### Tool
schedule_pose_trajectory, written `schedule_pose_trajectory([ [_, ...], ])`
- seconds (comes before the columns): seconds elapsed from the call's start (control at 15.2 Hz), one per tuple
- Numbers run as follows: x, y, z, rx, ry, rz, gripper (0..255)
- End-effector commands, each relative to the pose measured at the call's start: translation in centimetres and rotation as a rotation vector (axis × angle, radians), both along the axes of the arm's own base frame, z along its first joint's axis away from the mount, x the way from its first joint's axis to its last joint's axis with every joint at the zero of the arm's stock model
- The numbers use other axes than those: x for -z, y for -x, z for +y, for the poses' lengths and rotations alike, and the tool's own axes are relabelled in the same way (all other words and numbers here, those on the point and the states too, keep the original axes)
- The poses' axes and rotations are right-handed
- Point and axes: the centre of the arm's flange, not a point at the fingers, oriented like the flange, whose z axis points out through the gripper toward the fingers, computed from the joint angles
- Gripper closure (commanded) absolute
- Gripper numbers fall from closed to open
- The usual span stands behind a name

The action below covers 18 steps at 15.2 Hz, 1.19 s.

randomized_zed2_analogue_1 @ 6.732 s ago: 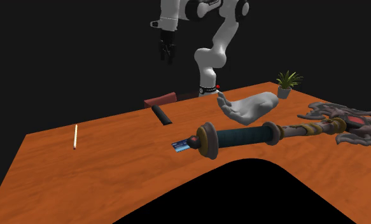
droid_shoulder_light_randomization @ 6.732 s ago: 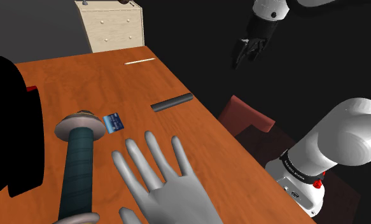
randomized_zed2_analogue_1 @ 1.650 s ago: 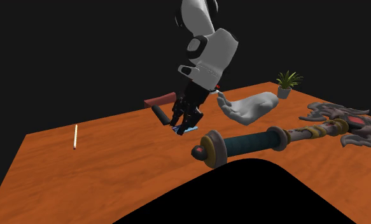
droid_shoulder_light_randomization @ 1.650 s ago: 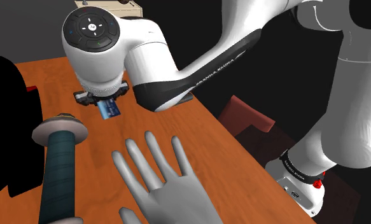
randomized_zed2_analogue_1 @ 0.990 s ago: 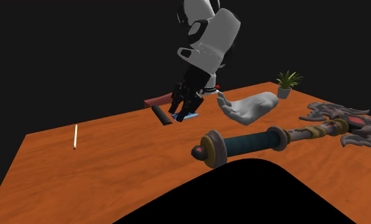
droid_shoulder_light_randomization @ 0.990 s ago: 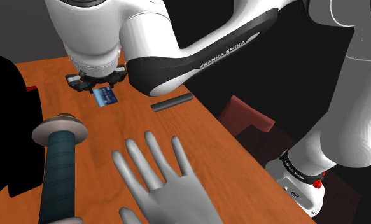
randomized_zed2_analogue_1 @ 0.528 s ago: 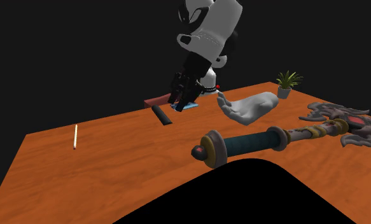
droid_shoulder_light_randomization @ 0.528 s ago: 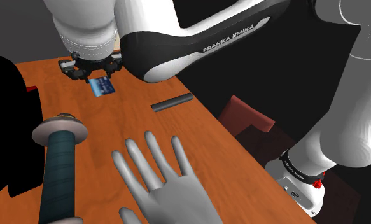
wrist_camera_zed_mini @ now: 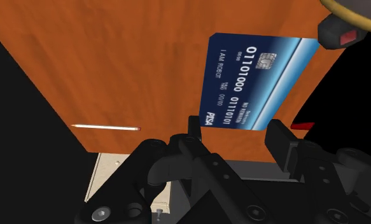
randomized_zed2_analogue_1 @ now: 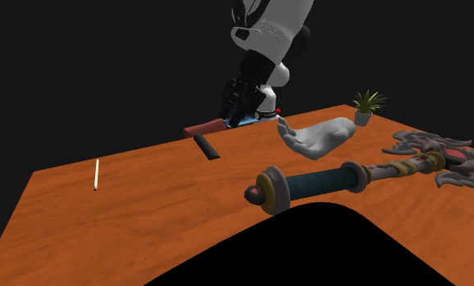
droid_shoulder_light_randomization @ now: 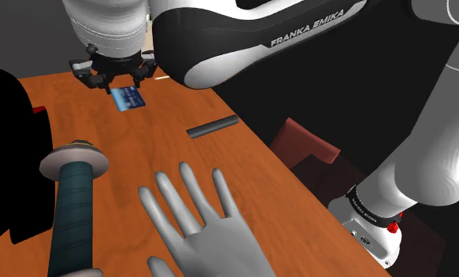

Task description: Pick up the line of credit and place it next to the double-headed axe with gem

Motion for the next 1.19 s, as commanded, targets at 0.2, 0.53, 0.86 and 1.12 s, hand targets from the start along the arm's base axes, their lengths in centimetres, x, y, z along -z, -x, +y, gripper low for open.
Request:
schedule_pose_trajectory([
  [0.2, -0.1, 5.8, -2.2, 0.0, 0.0, 0.0, 255],
  [0.53, -0.1, 11.9, -4.6, 0.0, 0.0, 0.0, 255],
  [0.86, -0.1, 18.1, -7.0, 0.0, 0.0, 0.0, 255],
  [1.12, -0.1, 23.0, -8.9, 0.0, 0.0, 0.0, 255],
])
